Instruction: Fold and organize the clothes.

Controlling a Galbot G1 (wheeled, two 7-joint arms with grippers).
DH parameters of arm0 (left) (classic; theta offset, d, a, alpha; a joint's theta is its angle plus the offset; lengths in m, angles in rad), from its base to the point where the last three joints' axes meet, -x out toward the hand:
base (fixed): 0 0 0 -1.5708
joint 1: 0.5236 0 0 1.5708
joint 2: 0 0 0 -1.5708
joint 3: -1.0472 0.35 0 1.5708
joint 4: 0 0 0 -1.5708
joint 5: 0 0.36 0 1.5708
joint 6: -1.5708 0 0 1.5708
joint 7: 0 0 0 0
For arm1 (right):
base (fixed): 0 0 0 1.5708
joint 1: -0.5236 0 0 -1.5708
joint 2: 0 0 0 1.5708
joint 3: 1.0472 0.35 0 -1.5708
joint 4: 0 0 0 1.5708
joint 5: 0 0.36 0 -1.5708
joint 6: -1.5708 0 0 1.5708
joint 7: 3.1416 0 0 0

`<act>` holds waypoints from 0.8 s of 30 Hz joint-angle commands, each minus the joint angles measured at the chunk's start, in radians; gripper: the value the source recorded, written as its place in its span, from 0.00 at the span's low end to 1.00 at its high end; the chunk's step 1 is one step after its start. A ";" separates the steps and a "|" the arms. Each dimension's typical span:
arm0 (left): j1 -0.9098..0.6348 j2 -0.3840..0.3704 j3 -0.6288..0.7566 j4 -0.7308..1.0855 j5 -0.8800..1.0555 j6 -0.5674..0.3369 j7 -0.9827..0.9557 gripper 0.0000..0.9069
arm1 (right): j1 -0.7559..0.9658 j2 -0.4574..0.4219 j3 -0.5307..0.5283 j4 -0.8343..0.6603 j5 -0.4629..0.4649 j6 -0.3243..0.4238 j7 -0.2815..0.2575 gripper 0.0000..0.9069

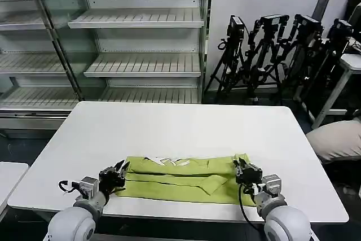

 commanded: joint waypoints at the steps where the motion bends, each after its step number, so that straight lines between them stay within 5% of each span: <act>1: 0.008 -0.016 -0.014 -0.080 -0.087 0.000 -0.046 1.00 | -0.065 -0.005 0.087 0.050 -0.005 0.001 -0.006 1.00; 8: -0.007 -0.063 0.076 -0.016 -0.210 0.001 -0.326 1.00 | -0.170 -0.003 0.178 0.119 -0.005 0.007 -0.024 1.00; 15: -0.013 -0.097 0.111 0.032 -0.227 0.002 -0.406 1.00 | -0.169 0.009 0.179 0.122 -0.004 -0.002 -0.022 1.00; 16: -0.014 -0.098 0.114 0.040 -0.228 0.002 -0.414 0.70 | -0.169 0.010 0.178 0.123 -0.005 -0.002 -0.022 1.00; 17: -0.015 -0.097 0.116 0.045 -0.232 0.002 -0.424 0.01 | -0.168 0.012 0.176 0.123 -0.006 -0.002 -0.022 1.00; 24: -0.009 -0.100 0.137 0.035 -0.268 0.002 -0.423 0.01 | -0.160 0.010 0.177 0.115 -0.006 -0.002 -0.021 1.00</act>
